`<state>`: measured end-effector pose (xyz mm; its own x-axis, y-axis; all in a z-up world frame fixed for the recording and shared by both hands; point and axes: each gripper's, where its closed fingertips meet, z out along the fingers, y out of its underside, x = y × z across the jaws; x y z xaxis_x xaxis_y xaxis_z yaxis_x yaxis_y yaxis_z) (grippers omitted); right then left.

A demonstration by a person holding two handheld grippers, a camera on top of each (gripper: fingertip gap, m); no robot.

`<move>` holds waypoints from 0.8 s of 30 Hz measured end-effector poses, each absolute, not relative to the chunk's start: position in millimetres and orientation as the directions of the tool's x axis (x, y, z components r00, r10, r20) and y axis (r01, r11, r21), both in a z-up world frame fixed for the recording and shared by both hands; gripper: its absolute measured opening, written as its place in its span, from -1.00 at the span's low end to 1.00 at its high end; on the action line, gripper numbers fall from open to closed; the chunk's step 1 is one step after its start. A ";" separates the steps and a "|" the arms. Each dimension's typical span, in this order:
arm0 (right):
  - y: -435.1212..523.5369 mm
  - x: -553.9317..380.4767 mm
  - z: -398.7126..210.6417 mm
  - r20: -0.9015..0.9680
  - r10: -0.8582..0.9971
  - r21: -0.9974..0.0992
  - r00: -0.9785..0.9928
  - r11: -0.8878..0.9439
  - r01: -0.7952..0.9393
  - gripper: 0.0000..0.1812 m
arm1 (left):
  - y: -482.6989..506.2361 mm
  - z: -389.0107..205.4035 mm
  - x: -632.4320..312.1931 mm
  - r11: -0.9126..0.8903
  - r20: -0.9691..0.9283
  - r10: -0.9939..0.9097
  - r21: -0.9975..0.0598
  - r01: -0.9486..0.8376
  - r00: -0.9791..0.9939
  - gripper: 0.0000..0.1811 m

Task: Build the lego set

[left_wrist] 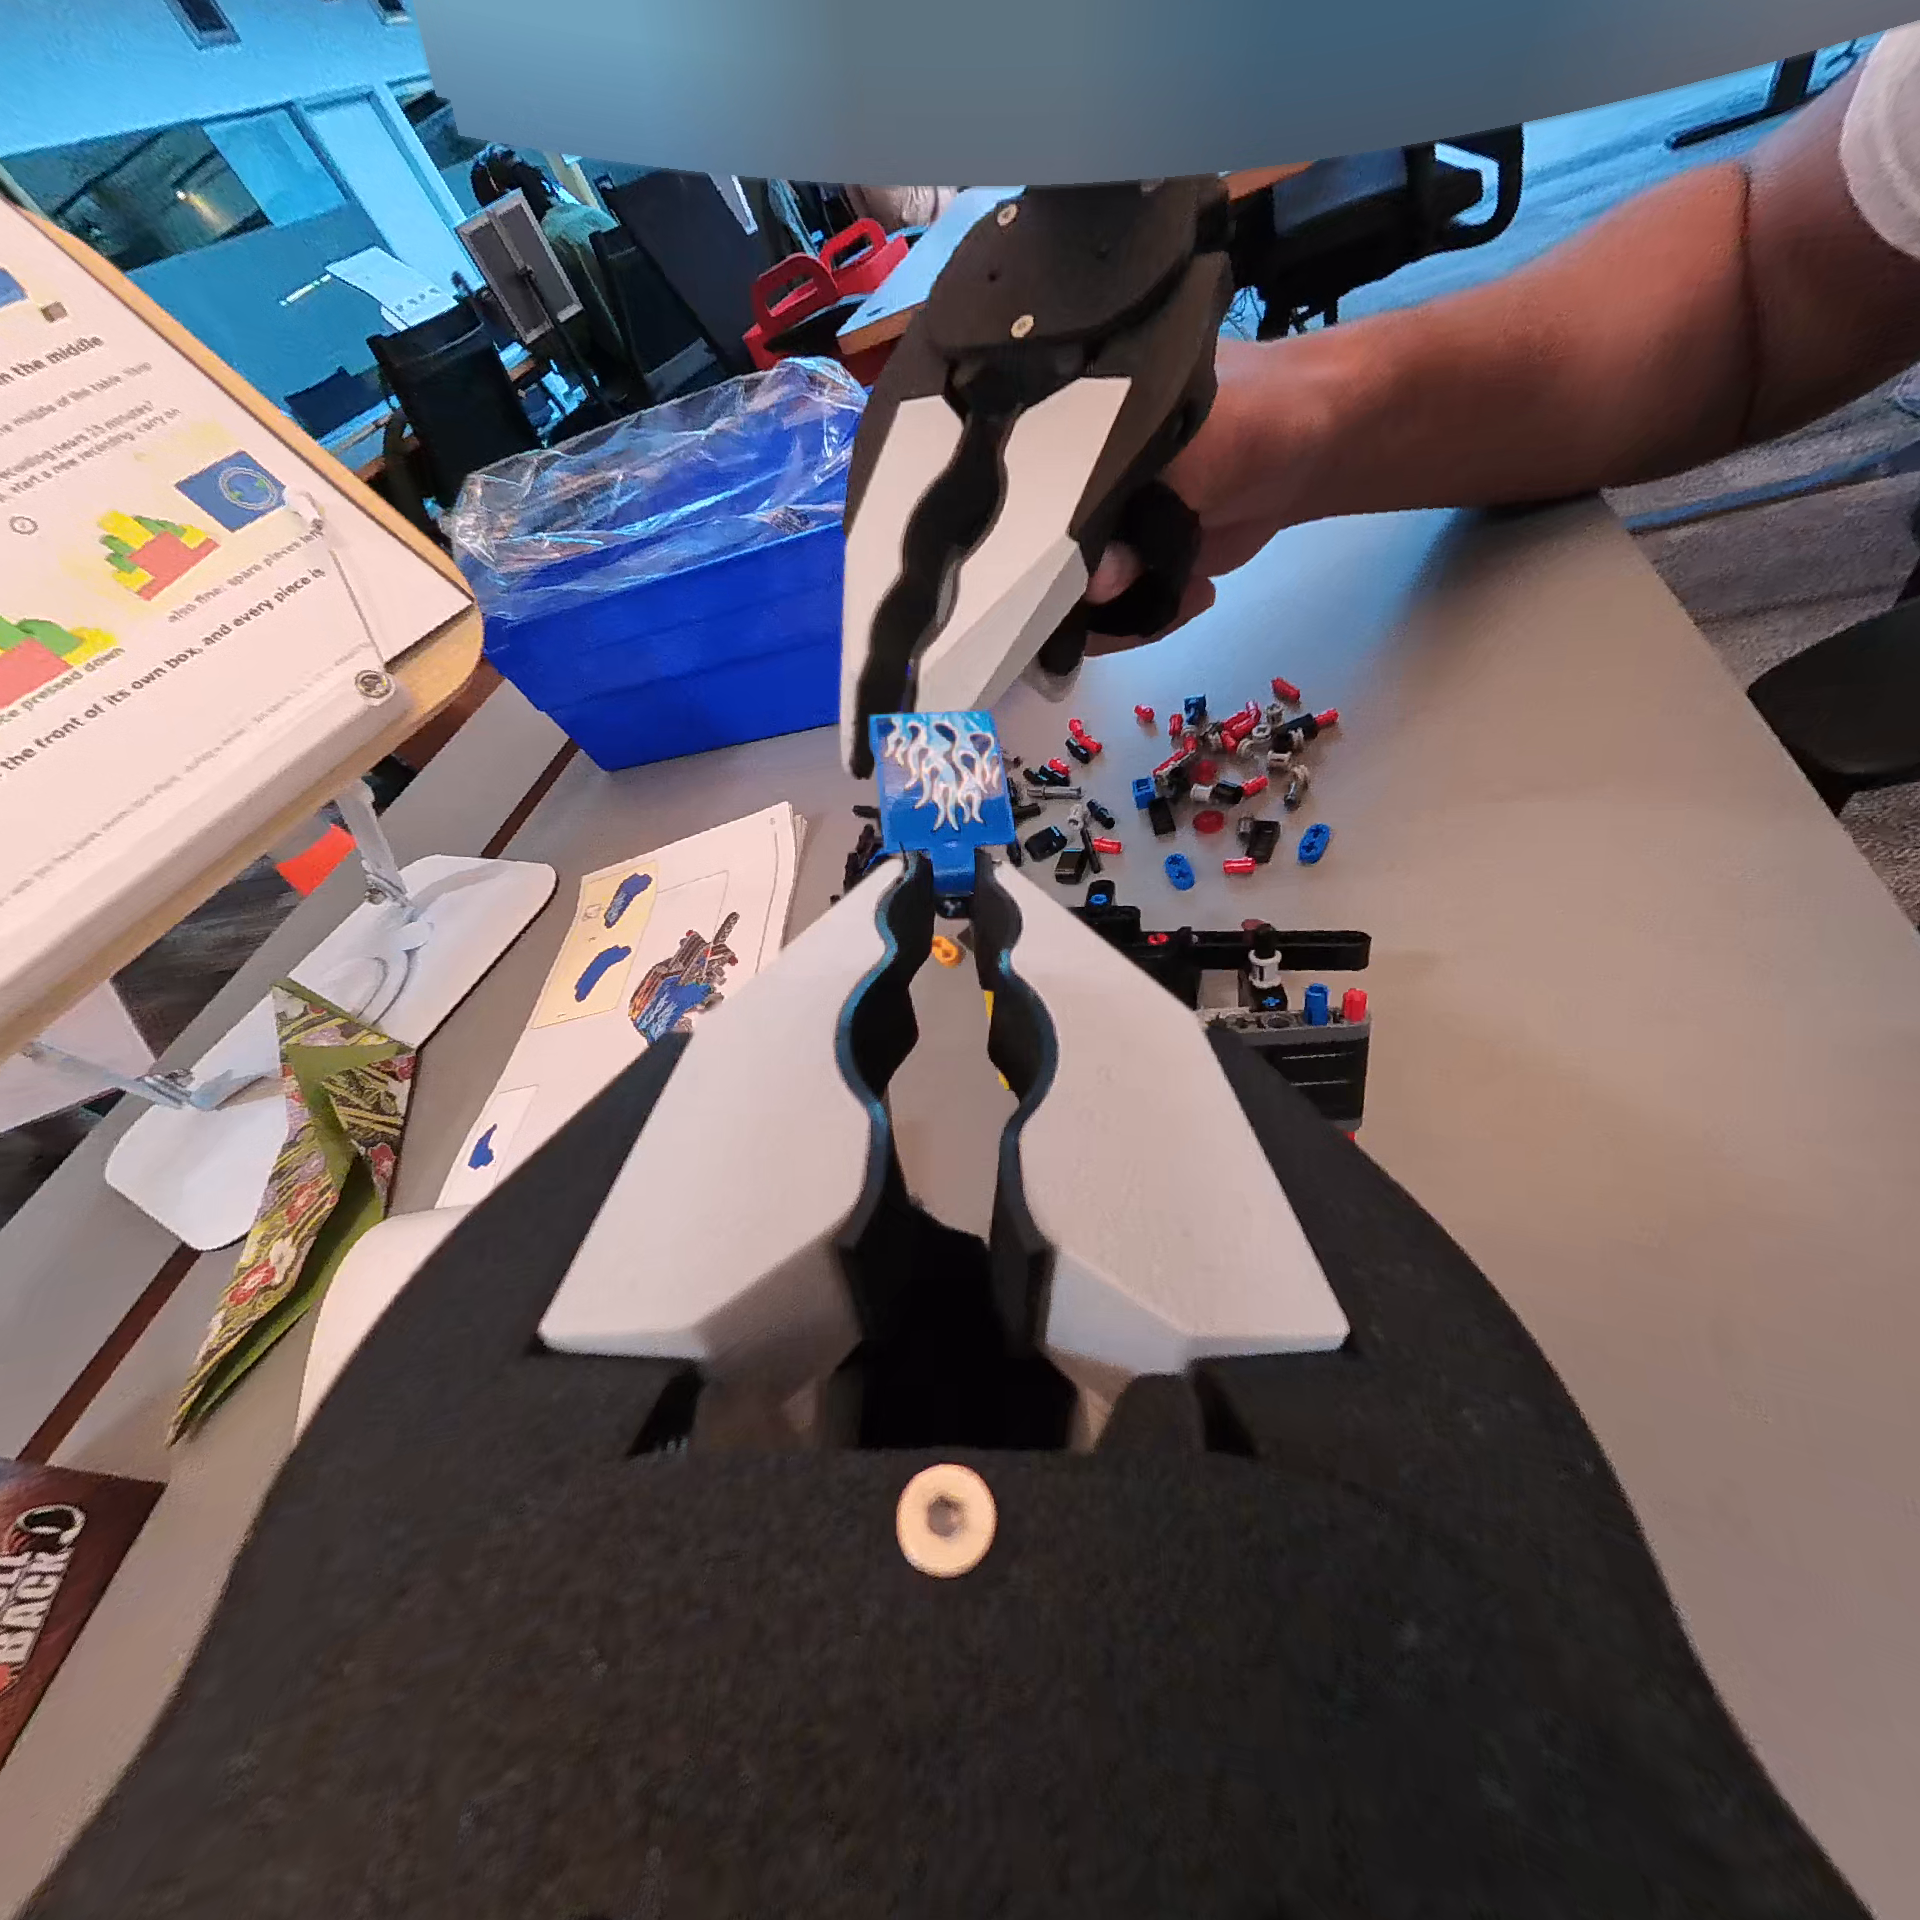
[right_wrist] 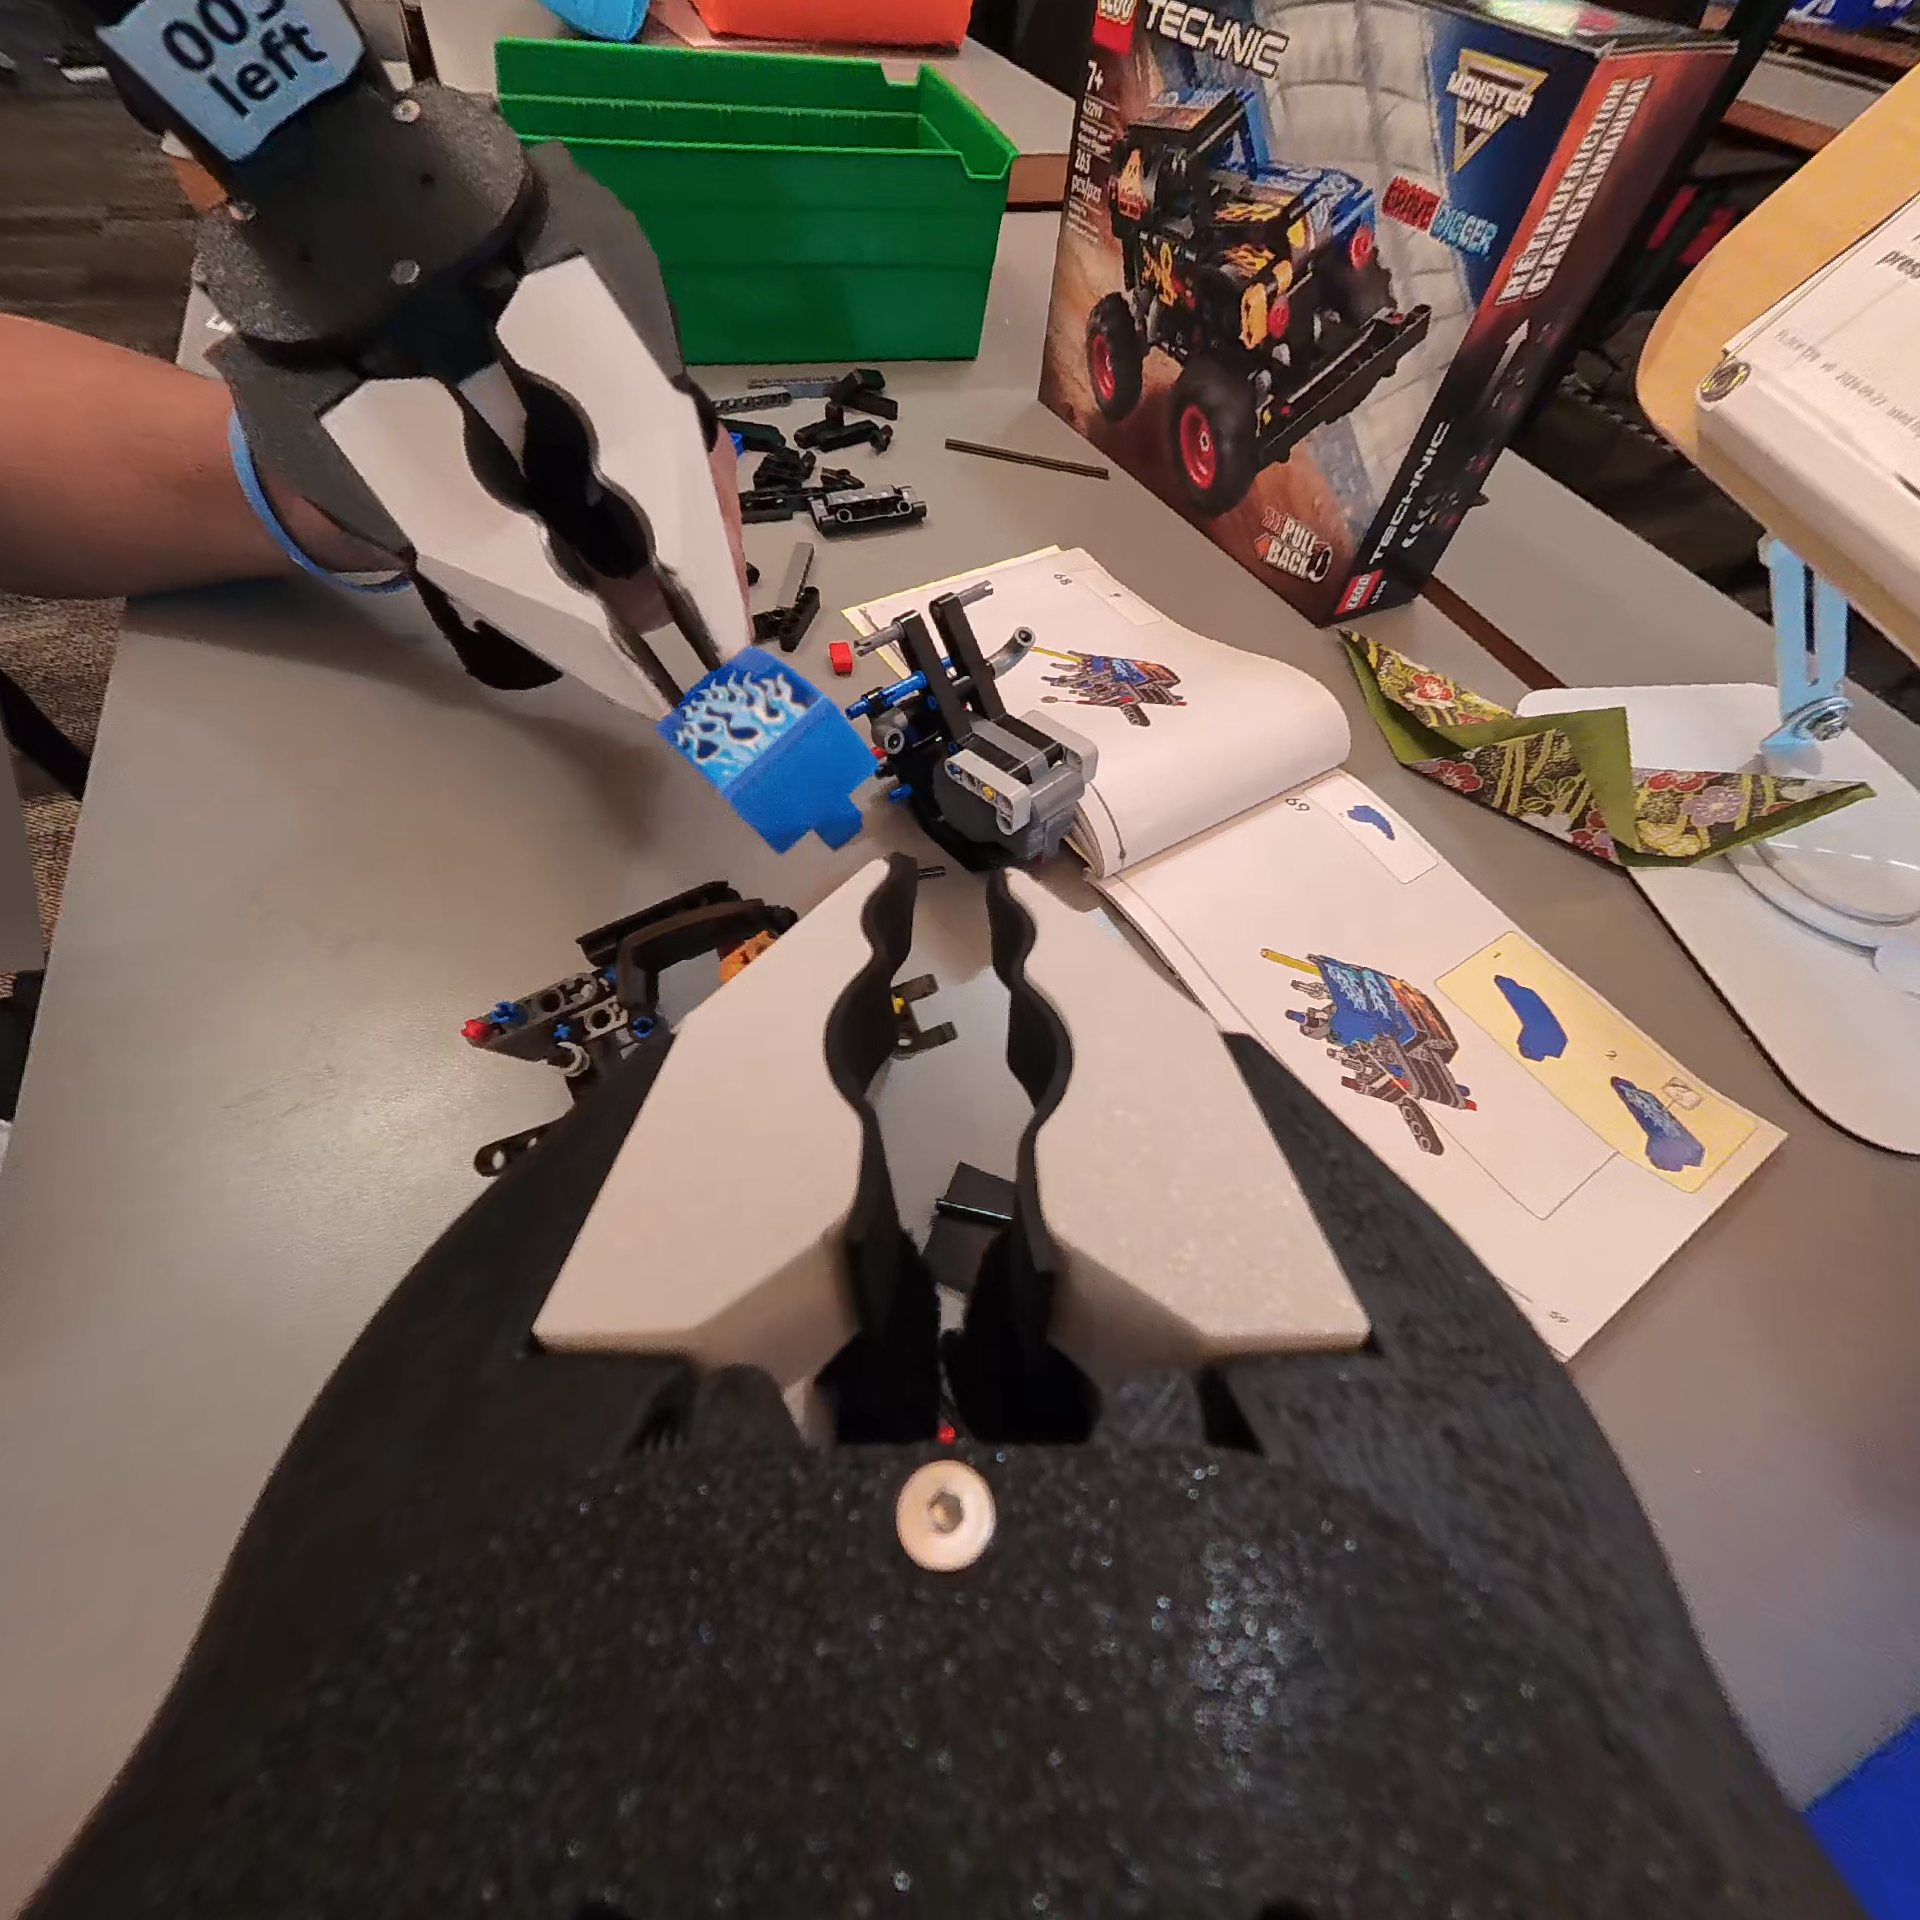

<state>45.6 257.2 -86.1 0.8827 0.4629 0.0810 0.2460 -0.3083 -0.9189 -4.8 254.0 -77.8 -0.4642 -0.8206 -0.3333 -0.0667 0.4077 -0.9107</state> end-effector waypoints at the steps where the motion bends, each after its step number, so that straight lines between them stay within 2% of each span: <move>1: 256.8 44.9 -85.8 0.081 0.465 -0.919 0.882 -0.307 0.246 -0.86 | 253.8 -77.6 -5.1 0.404 -0.329 -0.820 -0.912 -0.067 -0.467 -0.94; 18: 253.5 38.0 -85.8 0.083 0.496 -0.915 0.864 -0.306 0.264 -0.85 | 254.4 -78.4 -5.0 0.405 -0.323 -0.819 -0.911 -0.079 -0.475 -0.94; 24: 235.3 16.8 -72.8 0.108 0.600 -0.903 0.793 -0.274 0.330 -0.73 | 258.9 -74.4 -41.4 0.301 -0.172 -0.882 -0.921 -0.245 -0.439 -0.94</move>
<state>16.8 235.3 -72.8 0.7929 0.5996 0.1083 0.3303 -0.2737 -0.9033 -41.4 258.9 -74.4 -0.4388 -0.8820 -0.1718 -0.2451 0.3014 -0.9214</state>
